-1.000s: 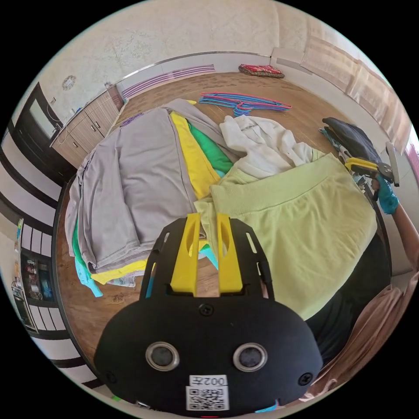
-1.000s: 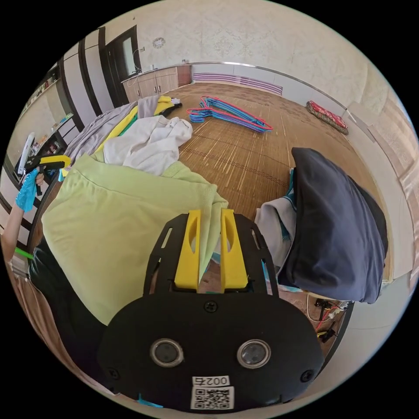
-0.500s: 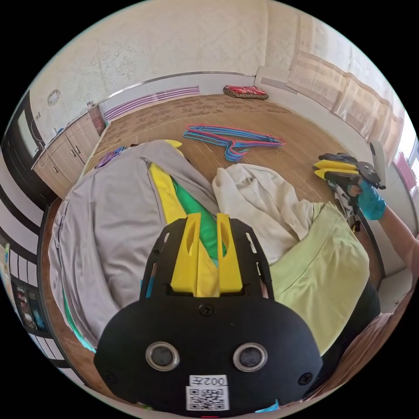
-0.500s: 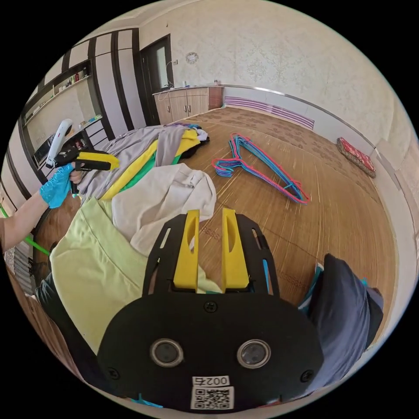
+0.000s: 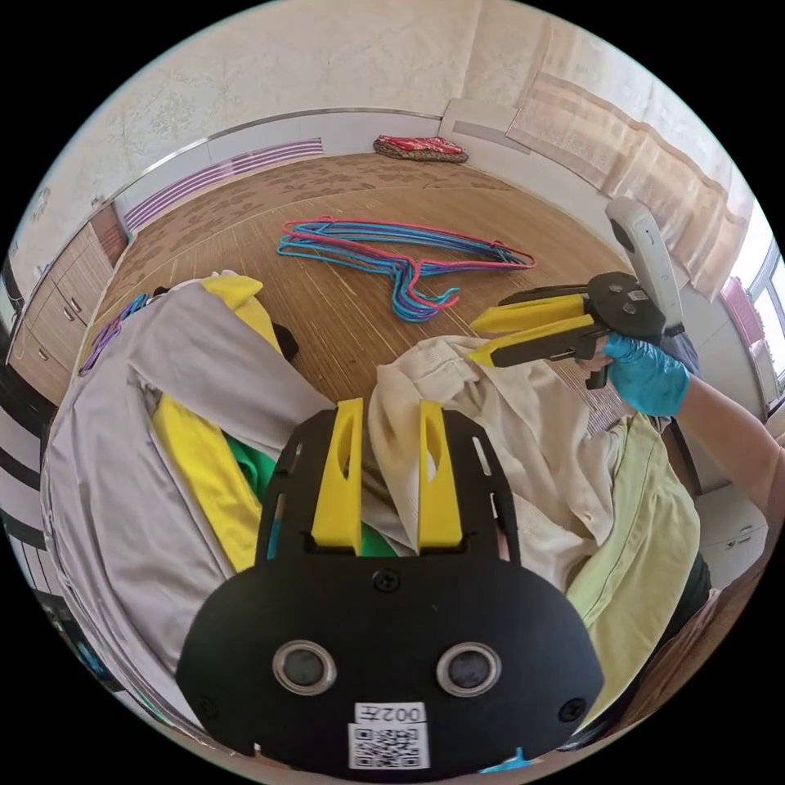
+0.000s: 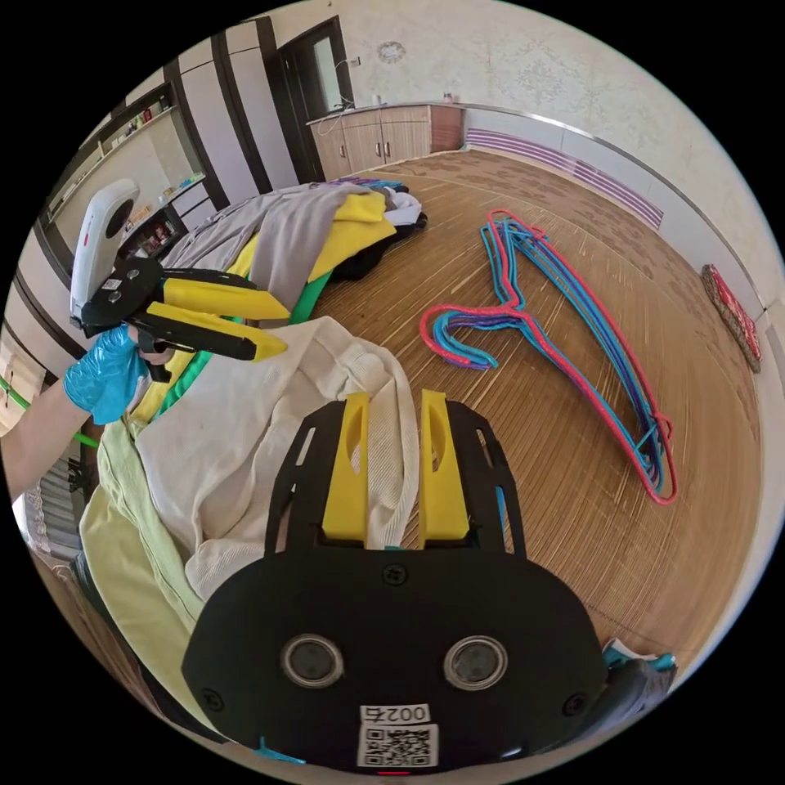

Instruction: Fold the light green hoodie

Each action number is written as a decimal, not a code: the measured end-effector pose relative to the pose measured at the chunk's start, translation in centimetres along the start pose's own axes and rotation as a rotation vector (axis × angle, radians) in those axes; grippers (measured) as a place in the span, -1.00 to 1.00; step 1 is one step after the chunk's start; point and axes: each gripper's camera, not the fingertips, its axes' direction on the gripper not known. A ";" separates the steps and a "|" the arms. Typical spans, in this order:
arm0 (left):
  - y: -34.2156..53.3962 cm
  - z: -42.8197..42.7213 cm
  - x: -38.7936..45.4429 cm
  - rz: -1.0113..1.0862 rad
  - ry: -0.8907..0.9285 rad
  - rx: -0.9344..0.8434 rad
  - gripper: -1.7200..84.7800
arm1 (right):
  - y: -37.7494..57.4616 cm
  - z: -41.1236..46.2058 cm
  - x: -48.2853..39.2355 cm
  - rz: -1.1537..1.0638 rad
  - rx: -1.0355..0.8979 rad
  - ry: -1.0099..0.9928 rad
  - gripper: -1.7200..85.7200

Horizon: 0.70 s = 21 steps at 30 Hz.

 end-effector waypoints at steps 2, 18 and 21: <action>-0.7 0.5 -0.1 0.030 0.001 -0.032 -0.89 | -0.5 -0.2 -0.2 -0.023 0.018 0.011 -0.85; 0.0 -3.6 1.7 0.257 0.032 0.056 -1.00 | -2.5 -2.2 -2.2 -0.146 0.059 0.044 -0.72; 0.1 -3.4 2.5 0.320 0.035 0.034 -1.00 | -3.3 -1.8 -2.4 -0.151 0.043 0.049 -0.73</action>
